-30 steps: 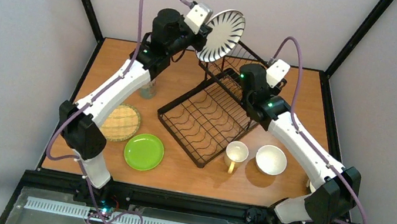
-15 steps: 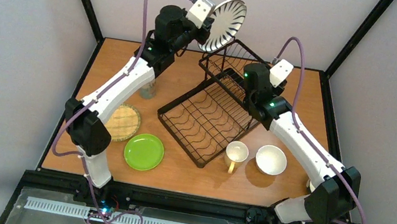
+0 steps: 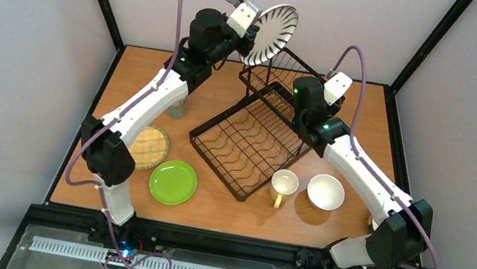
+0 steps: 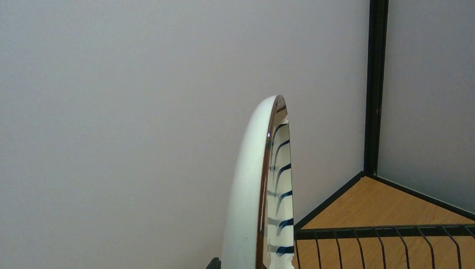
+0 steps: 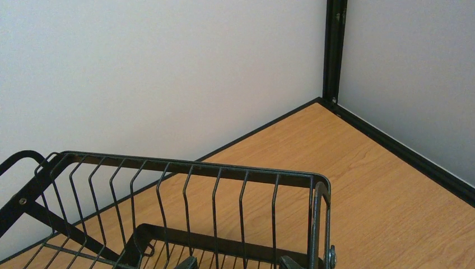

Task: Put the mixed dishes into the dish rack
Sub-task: Insert the plate into the dish rack.

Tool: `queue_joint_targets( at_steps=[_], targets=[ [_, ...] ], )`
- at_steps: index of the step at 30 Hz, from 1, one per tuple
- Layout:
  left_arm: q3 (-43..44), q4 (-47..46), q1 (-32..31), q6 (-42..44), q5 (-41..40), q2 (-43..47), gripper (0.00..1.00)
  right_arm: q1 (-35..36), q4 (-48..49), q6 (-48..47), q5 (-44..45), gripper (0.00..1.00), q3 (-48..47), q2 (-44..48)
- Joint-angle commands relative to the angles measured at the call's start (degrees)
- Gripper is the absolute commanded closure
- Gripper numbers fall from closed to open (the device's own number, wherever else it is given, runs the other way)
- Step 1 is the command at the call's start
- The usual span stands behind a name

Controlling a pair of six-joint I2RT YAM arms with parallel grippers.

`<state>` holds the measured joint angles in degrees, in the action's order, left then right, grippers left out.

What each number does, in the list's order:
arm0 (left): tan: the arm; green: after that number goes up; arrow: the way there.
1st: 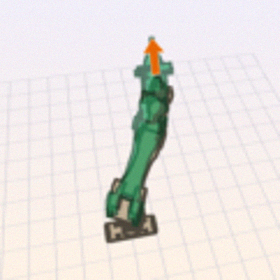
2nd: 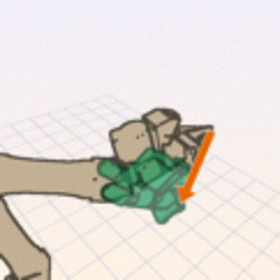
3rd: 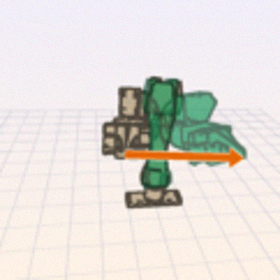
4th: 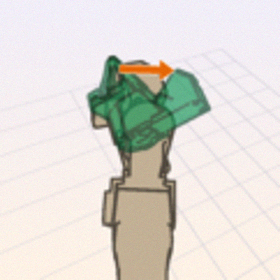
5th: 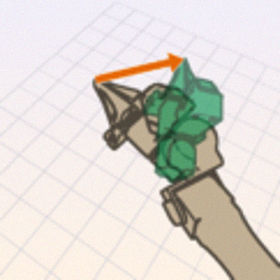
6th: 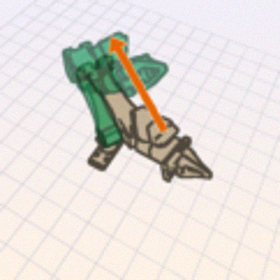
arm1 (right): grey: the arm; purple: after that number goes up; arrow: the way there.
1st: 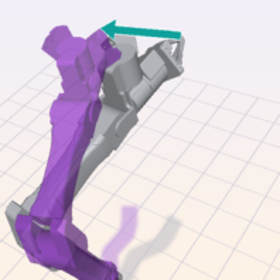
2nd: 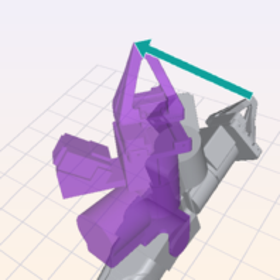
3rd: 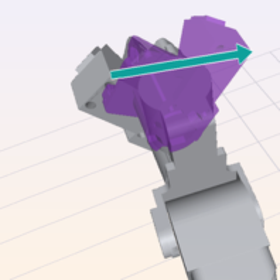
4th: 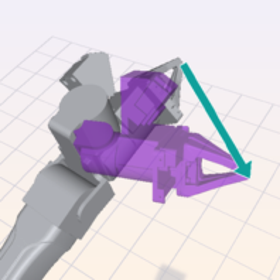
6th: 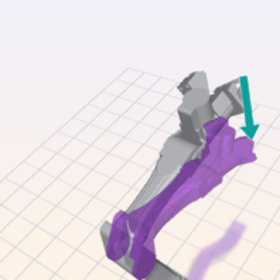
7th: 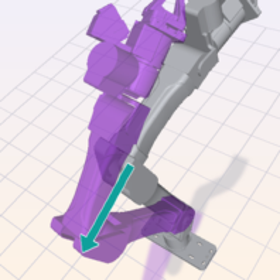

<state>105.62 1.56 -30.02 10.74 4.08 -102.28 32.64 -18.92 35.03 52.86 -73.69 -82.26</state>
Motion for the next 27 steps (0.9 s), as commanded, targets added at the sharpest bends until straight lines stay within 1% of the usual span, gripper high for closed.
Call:
queue_joint_targets(
  at_steps=[1,8,14,22,27],
  targets=[
    [0.8,-7.6,-0.6,1.1,0.9,1.6,1.00,-0.6,0.0,1.5,0.4,0.15,2.0,0.1],
    [-2.0,-8.8,-1.3,1.4,-0.7,1.2,1.00,-0.6,0.5,1.6,0.3,0.15,2.9,0.0],
    [-2.0,-9.9,-2.5,1.5,-3.9,-0.4,1.00,-0.6,0.9,1.5,0.2,0.15,3.2,0.1],
    [-1.9,-13.4,-5.6,1.8,-14.7,-2.3,1.00,-0.6,1.6,0.9,0.1,0.15,4.2,0.4],
    [-1.8,-15.6,-6.3,1.6,-16.6,-2.5,1.00,-0.7,2.0,0.5,0.0,0.15,4.3,0.4]
  ],
)
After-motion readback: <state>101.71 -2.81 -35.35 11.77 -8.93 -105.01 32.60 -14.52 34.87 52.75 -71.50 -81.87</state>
